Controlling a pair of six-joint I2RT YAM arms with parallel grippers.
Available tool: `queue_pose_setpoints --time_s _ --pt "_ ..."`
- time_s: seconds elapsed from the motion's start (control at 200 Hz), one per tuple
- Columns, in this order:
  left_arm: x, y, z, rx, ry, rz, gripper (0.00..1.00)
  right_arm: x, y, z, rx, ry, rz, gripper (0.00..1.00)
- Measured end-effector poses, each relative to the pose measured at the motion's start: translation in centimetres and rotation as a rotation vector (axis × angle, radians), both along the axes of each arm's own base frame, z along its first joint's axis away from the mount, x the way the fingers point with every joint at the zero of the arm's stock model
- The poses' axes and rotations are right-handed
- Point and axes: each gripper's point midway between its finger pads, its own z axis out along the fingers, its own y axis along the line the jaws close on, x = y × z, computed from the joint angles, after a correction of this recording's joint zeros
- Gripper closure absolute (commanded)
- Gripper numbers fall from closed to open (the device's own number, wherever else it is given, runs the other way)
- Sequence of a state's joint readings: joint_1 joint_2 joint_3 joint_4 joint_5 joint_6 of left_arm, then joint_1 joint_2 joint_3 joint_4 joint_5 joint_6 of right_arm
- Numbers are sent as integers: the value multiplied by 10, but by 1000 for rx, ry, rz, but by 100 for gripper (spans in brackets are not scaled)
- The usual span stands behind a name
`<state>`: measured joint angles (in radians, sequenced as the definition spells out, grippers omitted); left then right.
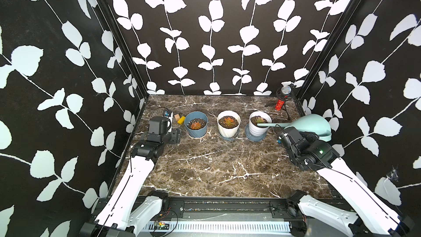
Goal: Water the succulent around the soil edge
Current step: Water the soil of the potted plant with water.
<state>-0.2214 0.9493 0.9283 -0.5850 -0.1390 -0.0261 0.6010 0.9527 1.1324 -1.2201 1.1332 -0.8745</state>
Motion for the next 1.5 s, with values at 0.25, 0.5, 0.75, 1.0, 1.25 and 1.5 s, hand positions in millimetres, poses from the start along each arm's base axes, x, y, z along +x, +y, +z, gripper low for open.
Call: queue_pose_setpoints --time_s 0.25,0.5,0.75,1.0,1.25,1.5 --pt "0 0 0 0 0 0 17 2 -6 2 -13 2 -23 100" --pt "0 0 0 0 0 0 17 2 -11 -3 -33 19 -39 100" --pt "0 0 0 0 0 -1 17 1 -16 -6 -43 31 -57 100" --pt "0 0 0 -1 0 -1 17 0 -20 -4 -54 27 -79 100" --pt "-1 0 2 -2 -6 0 17 -5 -29 -3 -75 34 -117 100" --pt "-3 1 6 -6 -21 0 17 -1 -30 -7 -79 44 -138 100"
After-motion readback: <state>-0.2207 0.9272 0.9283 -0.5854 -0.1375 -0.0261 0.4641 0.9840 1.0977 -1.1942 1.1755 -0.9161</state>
